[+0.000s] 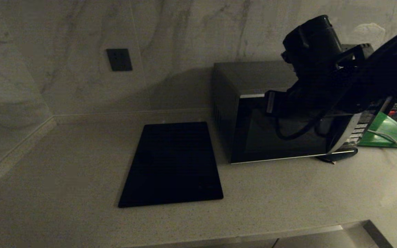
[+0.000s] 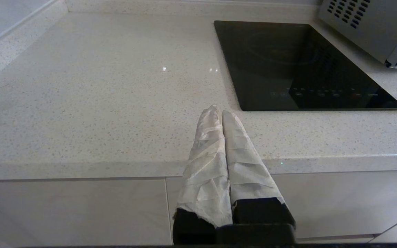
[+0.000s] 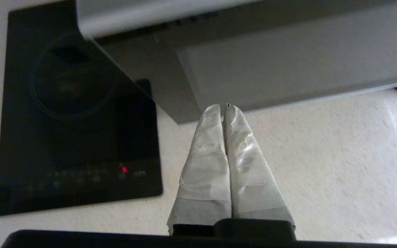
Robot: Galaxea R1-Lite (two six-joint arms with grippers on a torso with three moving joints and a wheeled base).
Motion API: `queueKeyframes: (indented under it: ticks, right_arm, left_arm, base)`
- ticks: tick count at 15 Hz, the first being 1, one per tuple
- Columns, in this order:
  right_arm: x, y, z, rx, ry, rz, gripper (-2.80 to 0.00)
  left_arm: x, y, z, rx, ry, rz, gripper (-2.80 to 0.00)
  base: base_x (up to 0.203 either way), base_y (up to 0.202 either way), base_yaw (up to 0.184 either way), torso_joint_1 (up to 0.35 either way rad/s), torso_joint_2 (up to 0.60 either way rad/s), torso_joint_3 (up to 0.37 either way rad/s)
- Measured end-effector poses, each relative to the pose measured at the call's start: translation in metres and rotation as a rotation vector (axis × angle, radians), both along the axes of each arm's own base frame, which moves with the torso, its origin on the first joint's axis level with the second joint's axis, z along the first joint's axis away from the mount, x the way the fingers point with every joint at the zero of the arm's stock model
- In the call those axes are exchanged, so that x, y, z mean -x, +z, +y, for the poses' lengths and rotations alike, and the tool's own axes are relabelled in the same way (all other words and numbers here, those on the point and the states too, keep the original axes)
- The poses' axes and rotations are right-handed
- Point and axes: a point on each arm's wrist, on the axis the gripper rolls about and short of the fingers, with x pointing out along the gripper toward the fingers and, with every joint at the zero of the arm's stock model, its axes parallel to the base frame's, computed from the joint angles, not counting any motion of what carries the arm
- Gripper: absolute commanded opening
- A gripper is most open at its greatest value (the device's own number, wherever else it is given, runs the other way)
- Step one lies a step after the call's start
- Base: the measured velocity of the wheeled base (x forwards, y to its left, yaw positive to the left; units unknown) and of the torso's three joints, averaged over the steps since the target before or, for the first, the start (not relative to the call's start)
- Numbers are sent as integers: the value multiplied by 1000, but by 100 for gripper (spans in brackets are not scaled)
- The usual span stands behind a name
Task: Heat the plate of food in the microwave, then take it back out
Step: Open the microwave oven
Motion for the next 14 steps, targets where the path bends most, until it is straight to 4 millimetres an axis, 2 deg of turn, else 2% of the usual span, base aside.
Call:
queueKeyframes:
  ticks: [5,14]
  right_arm:
    - [-22,-4,14,14,-40,-31,-280]
    - [-52,-26,32,29,-87,-73,-280]
  left_arm:
    - [0,0,0,0,0,0,-280]
    - [0,0,0,0,1,0,-280]
  base:
    - [0,0,0,0,0,0]
    - [0,0,0,0,0,0]
